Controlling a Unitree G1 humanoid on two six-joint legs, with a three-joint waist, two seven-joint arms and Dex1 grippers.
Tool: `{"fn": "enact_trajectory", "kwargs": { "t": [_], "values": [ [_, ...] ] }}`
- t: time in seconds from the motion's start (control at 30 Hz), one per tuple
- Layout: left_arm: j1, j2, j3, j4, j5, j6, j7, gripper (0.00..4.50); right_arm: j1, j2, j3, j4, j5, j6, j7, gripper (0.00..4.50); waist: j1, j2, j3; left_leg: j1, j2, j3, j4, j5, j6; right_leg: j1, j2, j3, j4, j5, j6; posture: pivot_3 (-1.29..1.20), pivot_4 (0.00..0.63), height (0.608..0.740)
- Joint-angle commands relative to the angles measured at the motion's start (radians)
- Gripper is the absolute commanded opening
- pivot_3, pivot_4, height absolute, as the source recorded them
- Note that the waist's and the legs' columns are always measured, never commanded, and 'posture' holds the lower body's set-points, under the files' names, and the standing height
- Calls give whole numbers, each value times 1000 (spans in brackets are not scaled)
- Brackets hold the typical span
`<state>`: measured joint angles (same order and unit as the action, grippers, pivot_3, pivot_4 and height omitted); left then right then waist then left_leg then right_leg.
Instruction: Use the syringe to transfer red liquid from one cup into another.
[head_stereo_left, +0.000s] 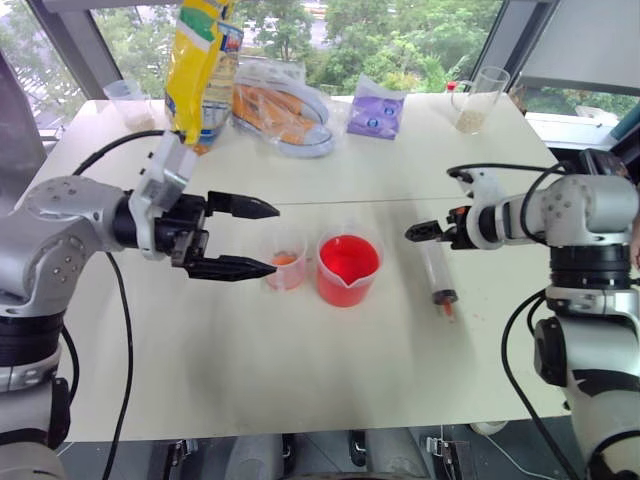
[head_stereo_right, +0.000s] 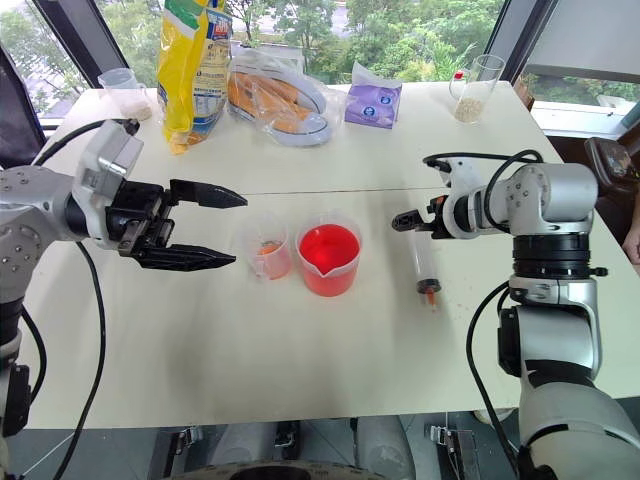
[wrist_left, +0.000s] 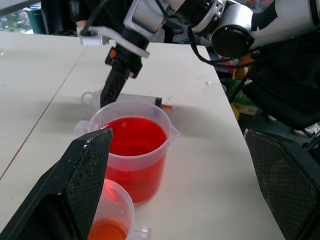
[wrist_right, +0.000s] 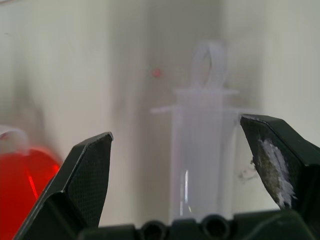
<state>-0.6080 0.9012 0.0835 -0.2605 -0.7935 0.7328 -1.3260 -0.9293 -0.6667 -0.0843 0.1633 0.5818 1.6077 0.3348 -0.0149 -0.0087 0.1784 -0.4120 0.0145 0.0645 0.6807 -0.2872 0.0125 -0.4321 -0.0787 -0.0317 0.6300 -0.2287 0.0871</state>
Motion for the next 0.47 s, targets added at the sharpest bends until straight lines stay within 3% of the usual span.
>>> {"fn": "enact_trajectory", "kwargs": {
  "t": [0.03, 0.23, 0.47],
  "values": [
    [9, 34, 23, -34, -8, 2, -7, 4371, -2, -141, 15, -187, 91, 7, 126, 4393, 3, 1, 1, -1, 0, 0, 0, 0, 0, 0, 0, 0, 0, 0, 0, 0, 150, 740],
    [39, 68, 35, -47, -8, 1, -9, 4371, 57, -363, 29, -420, 206, -27, 329, 4393, 2, 1, 1, -1, 0, 0, 0, -1, 1, 0, 0, 0, -1, -1, 1, 0, 150, 740],
    [65, 107, 50, -45, -7, 0, -10, 4371, 139, -534, -17, -558, 311, -44, 498, 4393, 1, 0, 1, 0, 0, 0, 0, -1, 1, 0, 0, 0, -1, -3, -2, 0, 150, 740]
  ]
}}
